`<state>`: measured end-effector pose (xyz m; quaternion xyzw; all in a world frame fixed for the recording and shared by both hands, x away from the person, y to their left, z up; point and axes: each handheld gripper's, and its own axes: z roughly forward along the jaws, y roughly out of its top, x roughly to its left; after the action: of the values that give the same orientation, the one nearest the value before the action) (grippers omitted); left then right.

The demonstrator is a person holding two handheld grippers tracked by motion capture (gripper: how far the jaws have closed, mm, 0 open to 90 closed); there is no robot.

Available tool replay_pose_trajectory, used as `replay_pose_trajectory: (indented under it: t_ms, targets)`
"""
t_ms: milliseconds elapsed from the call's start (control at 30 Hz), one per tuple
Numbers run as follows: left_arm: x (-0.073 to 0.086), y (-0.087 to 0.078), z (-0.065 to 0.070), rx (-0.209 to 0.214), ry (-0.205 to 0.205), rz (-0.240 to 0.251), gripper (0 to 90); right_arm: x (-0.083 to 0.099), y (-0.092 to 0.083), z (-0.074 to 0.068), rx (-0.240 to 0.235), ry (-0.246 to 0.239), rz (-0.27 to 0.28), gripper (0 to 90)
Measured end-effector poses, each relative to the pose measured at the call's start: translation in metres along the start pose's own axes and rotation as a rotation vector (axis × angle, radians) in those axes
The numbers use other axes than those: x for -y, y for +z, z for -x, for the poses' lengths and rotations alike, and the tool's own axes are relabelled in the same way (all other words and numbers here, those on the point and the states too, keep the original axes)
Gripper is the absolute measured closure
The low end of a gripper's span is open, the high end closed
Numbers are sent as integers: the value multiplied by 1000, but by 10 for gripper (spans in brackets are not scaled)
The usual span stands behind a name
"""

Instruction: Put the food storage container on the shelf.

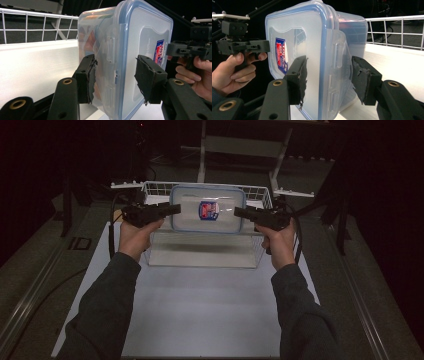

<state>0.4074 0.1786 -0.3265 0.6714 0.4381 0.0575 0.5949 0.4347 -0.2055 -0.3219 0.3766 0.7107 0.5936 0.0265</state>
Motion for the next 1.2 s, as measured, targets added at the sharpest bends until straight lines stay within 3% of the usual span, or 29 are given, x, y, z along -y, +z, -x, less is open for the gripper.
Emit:
replay_pose_trajectory:
  t_ms: [233, 333, 500, 567, 600, 667, 800, 900, 1033, 1200]
  targets:
    - [0, 3, 1, -27, -11, 20, 497, -2, 2, 0, 56, -2, 20, 469]
    - [-1, 5, 2, -62, -1, 29, 494, -1, 3, 0, 62, -6, 22, 466]
    - [3, 15, 4, -122, 25, -26, 495, -1, 7, -2, 109, -21, 2, 399]
    - [5, 17, 1, -109, 10, -24, 472, -1, 8, 0, 135, -12, 8, 413]
    - [5, 16, 0, -100, -11, 0, 469, -2, 9, 0, 144, -10, 10, 448]
    - [3, 14, 1, -85, -21, 21, 489, -2, 11, 1, 173, -17, 4, 425]
    - [3, 14, 8, -118, 31, 4, 505, -5, 12, 0, 234, -29, 14, 459]
    - [3, 12, 9, -126, 53, 14, 504, -5, 11, -4, 249, -69, 17, 461]
    - [3, 6, 13, -148, 100, 18, 494, -5, 7, -19, 271, -196, -4, 481]
    - [3, -3, 21, -171, 153, 24, 481, -6, 2, -30, 275, -275, -54, 491]
